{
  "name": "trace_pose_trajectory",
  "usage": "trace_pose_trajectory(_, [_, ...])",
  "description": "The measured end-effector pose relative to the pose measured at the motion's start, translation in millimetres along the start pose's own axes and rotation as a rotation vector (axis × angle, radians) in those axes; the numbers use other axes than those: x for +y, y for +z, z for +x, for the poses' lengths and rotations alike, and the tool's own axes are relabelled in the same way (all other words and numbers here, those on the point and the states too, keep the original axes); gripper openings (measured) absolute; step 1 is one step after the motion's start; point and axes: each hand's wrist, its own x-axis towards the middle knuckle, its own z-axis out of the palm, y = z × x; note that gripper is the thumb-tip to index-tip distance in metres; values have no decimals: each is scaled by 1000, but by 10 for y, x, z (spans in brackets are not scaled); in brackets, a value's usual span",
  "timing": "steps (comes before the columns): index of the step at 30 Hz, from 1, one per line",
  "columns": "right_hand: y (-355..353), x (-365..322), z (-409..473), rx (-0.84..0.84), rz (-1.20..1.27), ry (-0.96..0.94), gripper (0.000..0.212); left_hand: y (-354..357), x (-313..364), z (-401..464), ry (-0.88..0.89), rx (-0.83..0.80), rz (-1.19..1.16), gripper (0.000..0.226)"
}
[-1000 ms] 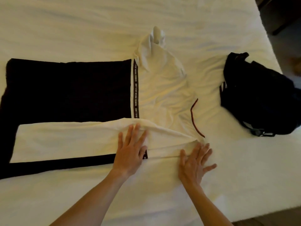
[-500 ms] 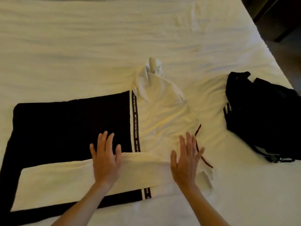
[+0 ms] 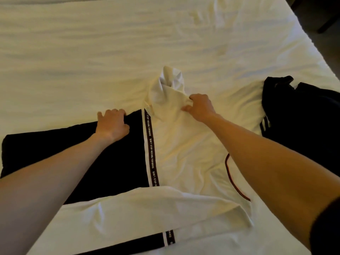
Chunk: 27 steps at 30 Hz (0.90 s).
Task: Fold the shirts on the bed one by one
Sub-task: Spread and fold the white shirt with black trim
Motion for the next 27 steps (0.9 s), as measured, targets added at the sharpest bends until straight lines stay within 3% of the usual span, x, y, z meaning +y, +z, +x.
trace_pose_trajectory(2, [-33, 62, -131, 113, 75, -73, 28, -8, -38, -87, 33, 124, -104, 25])
trace_pose_trajectory(5, [-57, 171, -512, 464, 161, -245, 18, 57, -111, -451, 159, 514, -342, 19])
trace_pose_trajectory(7, [-55, 281, -881, 680, 279, -345, 10, 174, -179, -768, 296, 752, -341, 16])
trace_pose_trajectory(9, [50, 439, -1308, 716, 357, -403, 3, 387, -281, -1079, 389, 826, -303, 16])
trace_pose_trajectory(11, [263, 635, -1727, 625, 333, -400, 13, 662, -380, -1358, 440, 770, -264, 18])
trace_pose_trajectory(13, [502, 833, -2051, 469, 230, -349, 22, 909, -430, -1553, 456, 590, -167, 28])
trace_pose_trajectory(16, [701, 907, -2242, 290, 101, -258, 22, 1093, -482, -1609, 408, 413, -60, 42])
trace_pose_trajectory(20, [753, 602, -2307, 437, 83, 32, 37, 1031, -517, -1510, 410, 411, -49, 37])
trace_pose_trajectory(21, [784, 450, -2329, 490, 69, 26, 44, 993, -548, -1482, 400, 387, -43, 38])
trace_pose_trajectory(23, [888, 53, -2338, 483, 62, -162, 48, 891, -671, -1421, 363, 311, -2, 45])
trace_pose_trajectory(27, [1197, -673, -2188, 112, -48, -574, 46, 596, -1039, -1305, 248, 122, 211, 44])
